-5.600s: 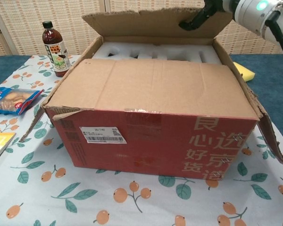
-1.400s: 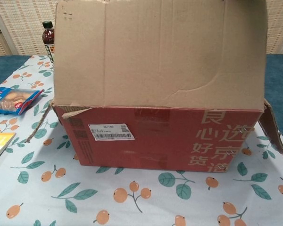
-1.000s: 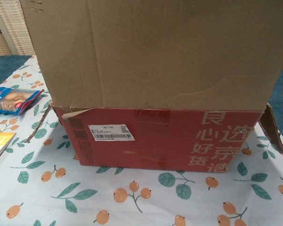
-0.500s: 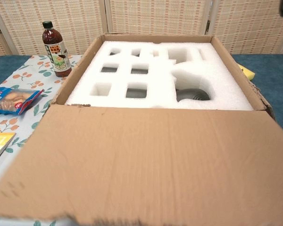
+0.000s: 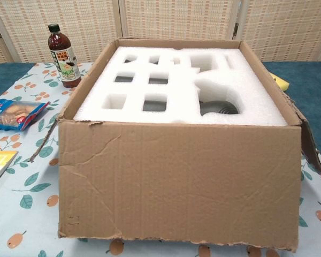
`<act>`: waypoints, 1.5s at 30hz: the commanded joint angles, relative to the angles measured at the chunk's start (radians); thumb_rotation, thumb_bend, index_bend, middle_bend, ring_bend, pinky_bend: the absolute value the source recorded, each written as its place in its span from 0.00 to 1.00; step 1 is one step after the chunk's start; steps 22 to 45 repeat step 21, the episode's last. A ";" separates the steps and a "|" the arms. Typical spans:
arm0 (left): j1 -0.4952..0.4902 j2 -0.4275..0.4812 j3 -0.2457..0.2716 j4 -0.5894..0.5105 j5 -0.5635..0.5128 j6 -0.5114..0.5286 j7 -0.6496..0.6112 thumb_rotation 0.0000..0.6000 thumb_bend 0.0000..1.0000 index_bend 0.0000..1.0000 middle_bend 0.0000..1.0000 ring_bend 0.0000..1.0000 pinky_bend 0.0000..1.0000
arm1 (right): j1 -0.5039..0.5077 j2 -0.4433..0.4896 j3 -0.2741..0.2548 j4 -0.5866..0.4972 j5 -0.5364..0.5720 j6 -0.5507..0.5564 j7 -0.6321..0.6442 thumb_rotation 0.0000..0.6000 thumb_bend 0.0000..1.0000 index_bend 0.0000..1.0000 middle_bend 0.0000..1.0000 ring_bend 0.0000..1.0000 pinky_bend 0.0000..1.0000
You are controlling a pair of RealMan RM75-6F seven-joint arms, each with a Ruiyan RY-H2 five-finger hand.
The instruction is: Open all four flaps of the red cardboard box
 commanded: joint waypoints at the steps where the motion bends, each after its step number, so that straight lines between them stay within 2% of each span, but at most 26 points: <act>1: -0.007 0.009 0.004 -0.012 -0.017 -0.026 0.007 1.00 0.35 0.00 0.08 0.00 0.00 | -0.152 -0.150 0.062 0.199 0.195 0.180 -0.243 1.00 0.39 0.00 0.00 0.00 0.14; 3: -0.012 0.014 0.000 -0.017 -0.029 -0.039 0.012 1.00 0.35 0.00 0.08 0.00 0.00 | -0.193 -0.196 0.086 0.232 0.257 0.228 -0.332 1.00 0.39 0.00 0.00 0.00 0.10; 7: -0.018 0.012 -0.004 -0.014 -0.049 -0.059 0.022 1.00 0.35 0.00 0.08 0.00 0.00 | -0.233 -0.221 0.117 0.245 0.338 0.265 -0.403 1.00 0.39 0.00 0.00 0.00 0.01; 10: -0.021 0.017 -0.002 -0.017 -0.048 -0.065 0.015 1.00 0.35 0.00 0.08 0.00 0.00 | -0.252 -0.243 0.145 0.244 0.372 0.308 -0.468 1.00 0.39 0.00 0.00 0.00 0.00; 13: -0.023 0.020 -0.002 -0.015 -0.044 -0.063 0.002 1.00 0.34 0.00 0.08 0.00 0.00 | -0.266 -0.244 0.146 0.220 0.400 0.303 -0.512 1.00 0.39 0.00 0.00 0.00 0.00; 16: -0.023 0.021 0.000 -0.010 -0.038 -0.061 -0.001 1.00 0.35 0.00 0.08 0.00 0.00 | -0.269 -0.232 0.142 0.203 0.405 0.291 -0.514 1.00 0.39 0.00 0.00 0.00 0.00; 21: -0.022 0.020 0.001 -0.006 -0.029 -0.050 -0.006 1.00 0.35 0.00 0.08 0.00 0.00 | -0.245 -0.201 0.118 0.177 0.402 0.198 -0.492 1.00 0.39 0.00 0.00 0.00 0.00; 45: -0.022 0.020 0.001 -0.006 -0.029 -0.050 -0.006 1.00 0.35 0.00 0.08 0.00 0.00 | -0.245 -0.201 0.118 0.177 0.402 0.198 -0.492 1.00 0.39 0.00 0.00 0.00 0.00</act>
